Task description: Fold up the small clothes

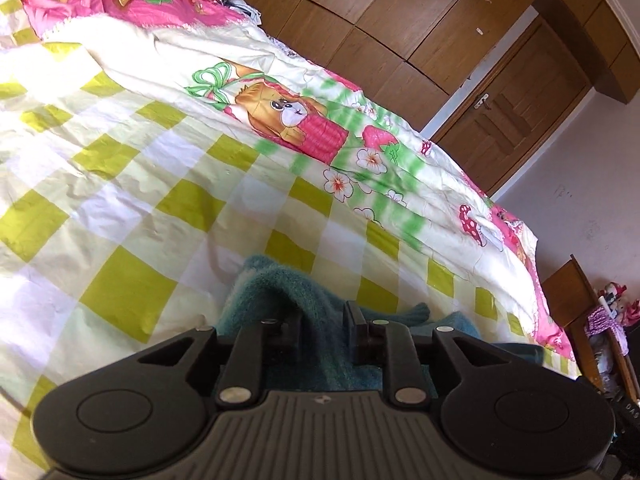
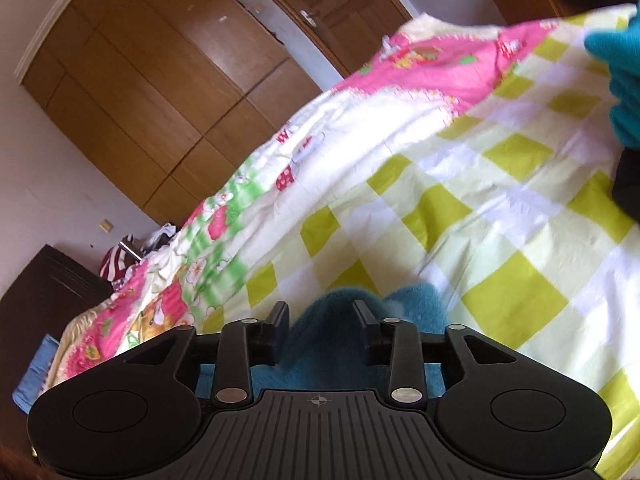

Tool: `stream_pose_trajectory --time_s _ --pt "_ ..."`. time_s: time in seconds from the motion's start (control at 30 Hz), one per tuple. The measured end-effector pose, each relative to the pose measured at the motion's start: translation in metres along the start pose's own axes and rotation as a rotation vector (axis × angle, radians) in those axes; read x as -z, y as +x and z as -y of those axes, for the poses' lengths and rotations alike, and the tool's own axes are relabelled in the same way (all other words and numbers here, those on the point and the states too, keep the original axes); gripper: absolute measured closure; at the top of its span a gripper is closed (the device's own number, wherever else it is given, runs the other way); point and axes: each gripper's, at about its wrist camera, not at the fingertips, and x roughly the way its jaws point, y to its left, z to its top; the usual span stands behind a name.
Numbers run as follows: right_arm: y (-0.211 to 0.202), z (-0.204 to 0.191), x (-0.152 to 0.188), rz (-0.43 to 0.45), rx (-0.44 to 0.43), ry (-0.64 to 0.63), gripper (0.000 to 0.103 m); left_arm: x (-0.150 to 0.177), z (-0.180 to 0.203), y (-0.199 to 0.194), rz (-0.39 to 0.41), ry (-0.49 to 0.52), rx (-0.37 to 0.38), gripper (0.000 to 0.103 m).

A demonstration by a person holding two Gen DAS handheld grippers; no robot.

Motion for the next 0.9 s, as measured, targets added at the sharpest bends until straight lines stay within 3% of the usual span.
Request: stream_pose_trajectory --time_s 0.03,0.07,0.1,0.2,0.33,0.43,0.57,0.7,0.8,0.87,0.9 --pt "-0.005 -0.005 -0.004 0.003 -0.005 -0.037 0.053 0.0 0.0 -0.003 0.015 0.003 -0.015 0.062" --pt "-0.008 -0.01 -0.008 0.03 0.007 -0.067 0.053 -0.001 0.001 -0.006 0.029 0.003 -0.029 0.048" --pt "-0.011 -0.012 -0.01 0.032 0.009 -0.083 0.053 -0.004 0.0 -0.008 0.044 -0.003 -0.043 0.042" --pt "-0.013 -0.016 -0.007 0.003 0.057 -0.161 0.053 -0.012 -0.001 -0.012 0.073 -0.004 -0.04 0.041" --pt "-0.009 -0.007 0.014 -0.094 0.111 -0.229 0.051 -0.005 0.007 -0.026 0.065 0.127 -0.058 0.036" --pt "-0.006 -0.008 0.025 -0.148 0.114 -0.288 0.05 0.014 -0.003 -0.033 0.042 0.17 -0.132 0.031" --pt "-0.002 -0.01 0.034 -0.212 0.141 -0.326 0.047 0.047 -0.029 -0.035 -0.03 0.154 -0.173 0.031" --pt "-0.016 -0.008 0.043 -0.225 0.143 -0.344 0.047 0.064 -0.037 -0.046 -0.042 0.14 -0.139 0.031" --pt "-0.027 -0.008 0.052 -0.23 0.145 -0.371 0.047 0.063 -0.032 -0.047 -0.062 0.168 -0.119 0.045" --pt "-0.029 -0.008 0.053 -0.229 0.145 -0.374 0.049 0.061 -0.029 -0.042 -0.092 0.176 -0.117 0.059" --pt "-0.028 -0.007 0.053 -0.235 0.143 -0.371 0.056 0.059 -0.027 -0.041 -0.099 0.168 -0.115 0.062"
